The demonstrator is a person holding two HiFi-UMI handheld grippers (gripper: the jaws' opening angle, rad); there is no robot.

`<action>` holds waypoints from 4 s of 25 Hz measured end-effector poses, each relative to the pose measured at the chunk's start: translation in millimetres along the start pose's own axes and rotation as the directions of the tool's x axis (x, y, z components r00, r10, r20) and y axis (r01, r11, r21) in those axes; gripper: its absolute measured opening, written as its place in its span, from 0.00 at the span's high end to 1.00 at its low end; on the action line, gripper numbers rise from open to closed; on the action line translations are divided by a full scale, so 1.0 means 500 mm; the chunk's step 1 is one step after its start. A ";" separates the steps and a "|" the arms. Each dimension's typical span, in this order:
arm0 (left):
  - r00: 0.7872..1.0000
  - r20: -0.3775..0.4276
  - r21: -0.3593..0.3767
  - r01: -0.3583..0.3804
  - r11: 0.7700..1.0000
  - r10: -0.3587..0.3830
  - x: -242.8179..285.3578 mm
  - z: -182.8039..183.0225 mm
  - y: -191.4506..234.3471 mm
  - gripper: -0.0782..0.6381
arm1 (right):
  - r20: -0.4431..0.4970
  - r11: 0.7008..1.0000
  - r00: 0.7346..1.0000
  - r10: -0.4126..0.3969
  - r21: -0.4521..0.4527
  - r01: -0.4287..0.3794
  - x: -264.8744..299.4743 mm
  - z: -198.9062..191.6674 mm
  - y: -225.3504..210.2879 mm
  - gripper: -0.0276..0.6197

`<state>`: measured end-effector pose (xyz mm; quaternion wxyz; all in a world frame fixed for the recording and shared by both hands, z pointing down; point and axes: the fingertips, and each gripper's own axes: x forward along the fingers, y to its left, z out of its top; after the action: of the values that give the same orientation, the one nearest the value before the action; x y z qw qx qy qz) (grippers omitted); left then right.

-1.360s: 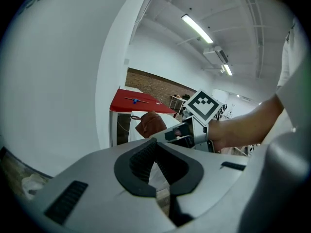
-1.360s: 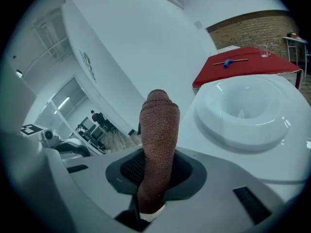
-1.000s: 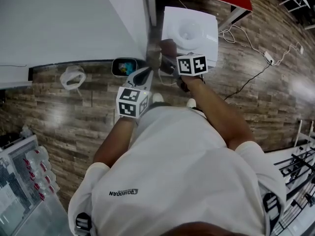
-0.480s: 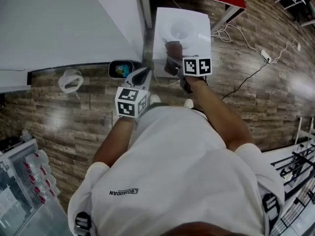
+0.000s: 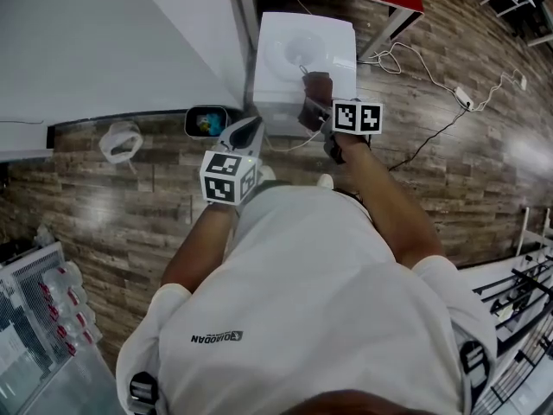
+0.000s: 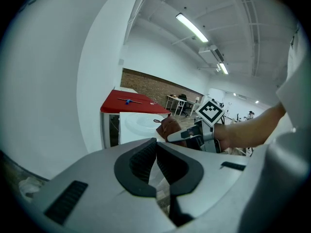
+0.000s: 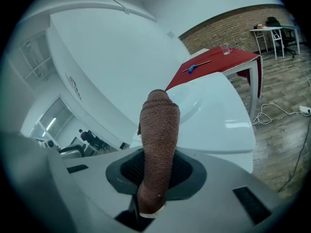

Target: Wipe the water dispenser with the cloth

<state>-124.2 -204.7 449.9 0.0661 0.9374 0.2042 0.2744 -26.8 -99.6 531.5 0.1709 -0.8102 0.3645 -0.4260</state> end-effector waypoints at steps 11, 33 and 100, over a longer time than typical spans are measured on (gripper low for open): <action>0.999 -0.002 0.003 -0.034 0.999 0.034 0.007 -0.005 -0.060 0.89 | 0.033 0.996 0.999 -0.015 0.092 0.012 -0.080 0.007 -0.101 0.83; 0.982 0.034 -0.123 -0.183 0.975 0.188 -0.022 -0.059 -0.198 0.89 | 0.016 0.857 0.987 -0.157 -0.495 0.144 -0.211 -0.008 -0.181 0.83; 0.970 -0.187 -0.283 -0.204 0.937 0.154 -0.062 -0.336 -0.072 0.89 | -0.096 0.025 0.790 -0.606 -0.995 -0.101 0.287 -0.446 -0.360 0.83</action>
<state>-251.5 -183.0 567.6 0.1657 0.9057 0.0784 0.3821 -75.1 -76.0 847.5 -0.6072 -0.6114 0.4204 -0.2842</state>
